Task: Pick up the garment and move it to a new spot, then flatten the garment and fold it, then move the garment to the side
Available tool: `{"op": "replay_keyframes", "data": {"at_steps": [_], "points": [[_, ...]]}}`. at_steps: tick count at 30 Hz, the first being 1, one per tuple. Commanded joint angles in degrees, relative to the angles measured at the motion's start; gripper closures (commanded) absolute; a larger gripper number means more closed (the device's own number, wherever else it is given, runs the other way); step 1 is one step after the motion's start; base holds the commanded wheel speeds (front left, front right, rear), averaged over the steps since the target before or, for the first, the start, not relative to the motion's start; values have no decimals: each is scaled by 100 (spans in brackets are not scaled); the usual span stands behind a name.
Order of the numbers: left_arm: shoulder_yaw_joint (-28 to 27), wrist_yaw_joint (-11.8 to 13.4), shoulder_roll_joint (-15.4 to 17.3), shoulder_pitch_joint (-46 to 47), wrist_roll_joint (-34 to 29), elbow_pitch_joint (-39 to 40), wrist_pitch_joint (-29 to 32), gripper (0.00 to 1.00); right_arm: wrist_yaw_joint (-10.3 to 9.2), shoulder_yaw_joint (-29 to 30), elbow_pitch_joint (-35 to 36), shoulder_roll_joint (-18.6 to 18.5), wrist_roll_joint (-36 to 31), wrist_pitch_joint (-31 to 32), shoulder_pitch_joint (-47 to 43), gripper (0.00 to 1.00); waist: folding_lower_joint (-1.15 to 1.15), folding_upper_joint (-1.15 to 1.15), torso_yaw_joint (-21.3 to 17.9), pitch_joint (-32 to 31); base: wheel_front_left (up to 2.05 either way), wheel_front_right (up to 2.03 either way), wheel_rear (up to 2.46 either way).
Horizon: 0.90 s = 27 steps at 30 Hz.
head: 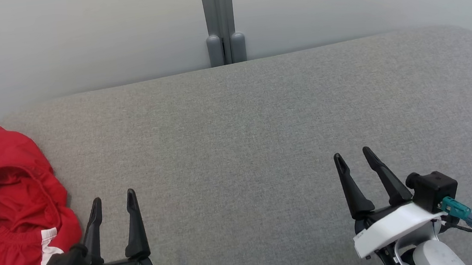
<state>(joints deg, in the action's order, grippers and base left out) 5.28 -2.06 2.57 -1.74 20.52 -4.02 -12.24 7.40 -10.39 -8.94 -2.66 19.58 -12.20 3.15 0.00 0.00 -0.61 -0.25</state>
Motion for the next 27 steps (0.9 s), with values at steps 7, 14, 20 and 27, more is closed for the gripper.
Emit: {"op": "replay_keyframes", "data": {"at_steps": [7, 14, 20, 27], "points": [[5, -39, 47, -71, -385, 105, -116, 0, 13, -55, 45, -28, -368, -129, -42, 0, 0, 0, -22, -13, 0, 0, 0], [56, -24, 49, -82, -676, 94, -196, 0, 10, -138, -19, -29, -636, -199, -83, 0, 0, 0, -27, -9, 0, 0, 0], [101, 14, 50, -101, -928, 58, -260, 0, 10, -232, -49, -31, -809, -262, -86, 0, 0, 0, -12, -18, 0, 0, 0], [106, 49, 51, -117, -1109, 28, -296, 0, 10, -245, -20, -33, -967, -305, -103, 0, 0, 0, 2, -20, 0, 0, 0]]}}
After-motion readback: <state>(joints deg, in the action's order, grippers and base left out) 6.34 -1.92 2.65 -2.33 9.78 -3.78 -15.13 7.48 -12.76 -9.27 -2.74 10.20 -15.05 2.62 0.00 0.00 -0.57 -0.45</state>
